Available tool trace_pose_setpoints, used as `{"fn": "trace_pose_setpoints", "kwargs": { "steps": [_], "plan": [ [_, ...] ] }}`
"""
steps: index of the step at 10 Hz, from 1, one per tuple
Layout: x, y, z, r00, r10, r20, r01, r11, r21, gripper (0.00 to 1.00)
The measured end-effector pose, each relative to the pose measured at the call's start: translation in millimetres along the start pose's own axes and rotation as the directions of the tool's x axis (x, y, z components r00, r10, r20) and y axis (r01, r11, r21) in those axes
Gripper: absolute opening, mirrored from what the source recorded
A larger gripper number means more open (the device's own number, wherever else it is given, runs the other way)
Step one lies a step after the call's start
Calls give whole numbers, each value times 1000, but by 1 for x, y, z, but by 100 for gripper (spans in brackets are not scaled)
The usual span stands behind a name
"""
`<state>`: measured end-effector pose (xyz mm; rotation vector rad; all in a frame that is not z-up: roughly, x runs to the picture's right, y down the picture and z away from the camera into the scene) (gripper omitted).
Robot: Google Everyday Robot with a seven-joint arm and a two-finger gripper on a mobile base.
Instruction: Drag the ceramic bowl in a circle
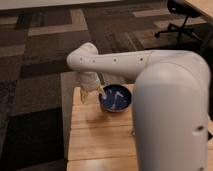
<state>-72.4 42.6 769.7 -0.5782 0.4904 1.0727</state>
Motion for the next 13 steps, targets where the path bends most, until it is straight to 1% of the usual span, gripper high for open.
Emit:
{"fn": "trace_pose_setpoints", "kwargs": {
  "steps": [2,4,5,7,9,10,13],
  "plan": [
    [-25,-16,-1,1000,-19,6,19,1000,5,65],
    [-44,-49,-4,1000,-11,21,11,1000,14,65],
    [-47,-59,-5,1000,-6,23,6,1000,18,65],
    [-52,-92,-10,999,15,37,-16,1000,24,65],
    [-50,-120,-15,998,39,52,-40,999,28,65],
    [-47,-130,-17,997,48,55,-49,998,29,65],
    [-46,-130,-17,997,50,54,-51,998,23,65]
  ]
}}
